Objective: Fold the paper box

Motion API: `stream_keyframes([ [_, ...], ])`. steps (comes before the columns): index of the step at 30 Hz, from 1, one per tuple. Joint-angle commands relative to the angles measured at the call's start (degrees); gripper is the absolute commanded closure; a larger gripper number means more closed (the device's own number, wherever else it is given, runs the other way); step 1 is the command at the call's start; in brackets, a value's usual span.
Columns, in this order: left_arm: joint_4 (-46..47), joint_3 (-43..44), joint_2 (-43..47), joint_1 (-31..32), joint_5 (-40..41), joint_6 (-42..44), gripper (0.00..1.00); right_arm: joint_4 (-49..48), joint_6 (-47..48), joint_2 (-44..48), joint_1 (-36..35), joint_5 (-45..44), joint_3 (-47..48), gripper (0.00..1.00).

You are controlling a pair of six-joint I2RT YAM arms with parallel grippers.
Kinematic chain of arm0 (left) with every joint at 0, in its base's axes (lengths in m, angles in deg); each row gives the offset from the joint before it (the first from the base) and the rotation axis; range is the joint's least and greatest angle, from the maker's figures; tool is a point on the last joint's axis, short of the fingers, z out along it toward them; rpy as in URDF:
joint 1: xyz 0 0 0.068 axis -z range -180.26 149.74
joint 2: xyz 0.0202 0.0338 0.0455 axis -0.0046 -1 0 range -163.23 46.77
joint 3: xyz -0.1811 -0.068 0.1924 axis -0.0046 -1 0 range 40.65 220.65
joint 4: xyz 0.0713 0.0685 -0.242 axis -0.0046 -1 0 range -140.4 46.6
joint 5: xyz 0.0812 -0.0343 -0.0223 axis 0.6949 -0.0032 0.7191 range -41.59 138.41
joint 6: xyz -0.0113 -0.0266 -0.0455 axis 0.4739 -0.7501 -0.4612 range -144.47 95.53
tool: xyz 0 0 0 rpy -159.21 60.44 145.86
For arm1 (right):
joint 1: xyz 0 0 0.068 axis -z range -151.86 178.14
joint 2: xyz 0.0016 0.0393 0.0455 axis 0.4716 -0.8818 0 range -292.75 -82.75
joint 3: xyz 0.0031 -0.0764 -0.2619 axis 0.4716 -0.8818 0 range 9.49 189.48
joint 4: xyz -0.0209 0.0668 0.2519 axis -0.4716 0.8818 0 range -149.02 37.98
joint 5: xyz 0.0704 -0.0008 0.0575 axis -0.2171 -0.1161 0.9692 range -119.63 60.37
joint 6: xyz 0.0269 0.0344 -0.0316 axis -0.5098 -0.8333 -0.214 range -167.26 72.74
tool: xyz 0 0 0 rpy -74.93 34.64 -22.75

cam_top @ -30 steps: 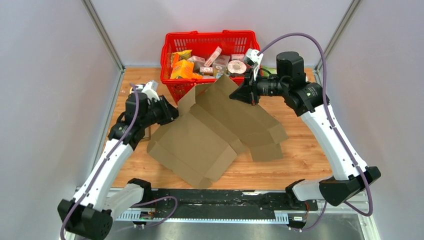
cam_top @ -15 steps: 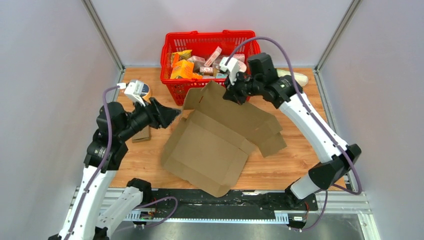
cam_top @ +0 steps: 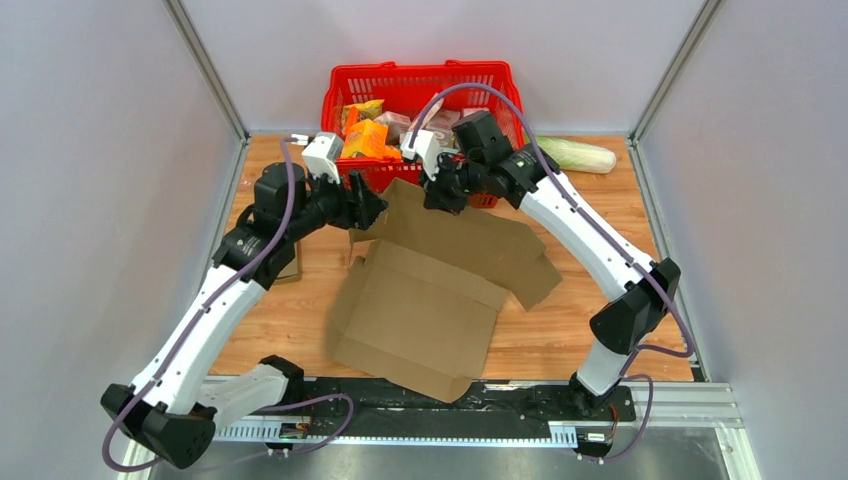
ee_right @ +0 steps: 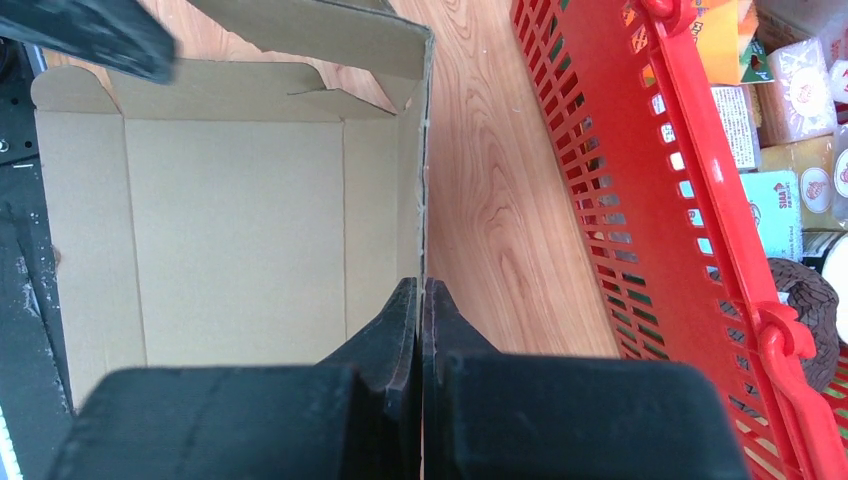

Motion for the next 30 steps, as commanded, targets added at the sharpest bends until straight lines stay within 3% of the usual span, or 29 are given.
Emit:
stream_keyframes([
  [1,1.76,1.53,-1.61,0.12,2.07,4.24,0.27,-0.26,2.33,-0.55,-0.52,1.21,3.59,1.00],
  [7,2.29,1.71,-3.98,0.47,4.01,6.79,0.34,-0.08,2.86,-2.04,-1.49,1.74,4.29,1.00],
  [10,1.68,1.79,-4.60,1.00,5.41,7.76,0.44,0.53,3.03,-3.10,-1.93,0.86,5.08,1.00],
  [16,1.67,-0.92,-5.04,1.44,8.92,8.29,0.68,0.18,3.74,-3.98,-2.37,0.07,5.78,1.00],
  [17,1.59,-1.71,-5.30,1.62,9.54,8.37,0.79,0.18,4.17,-4.33,-2.63,-0.80,5.96,1.00],
  [20,2.02,-3.99,-5.66,1.97,11.83,8.20,0.93,-0.52,4.27,-4.95,-3.33,-4.13,6.05,0.99],
  [23,4.57,-7.59,-4.43,2.32,12.53,5.92,1.00,-4.29,1.03,-4.86,-3.60,-10.01,4.12,0.79],
  [24,5.88,-8.57,-4.08,2.41,15.06,3.82,1.00,-4.91,-2.64,-4.43,-3.77,-11.26,3.77,0.60],
  [26,7.38,-11.89,-2.24,2.67,16.22,2.05,1.00,-6.57,-8.97,-2.67,-4.65,-18.94,2.45,0.49],
  [27,9.39,-13.13,-1.36,2.85,17.36,0.83,1.00,-6.58,-16.23,0.21,-5.09,-21.79,1.57,0.35],
  [29,11.42,-16.73,1.02,2.94,18.51,-1.54,1.00,-5.27,-24.43,3.21,-5.71,-29.85,-0.10,0.23],
  [30,12.82,-17.62,1.81,2.94,19.21,-2.17,1.00,-2.48,-35.18,4.62,-5.71,-31.73,-0.28,0.16],
])
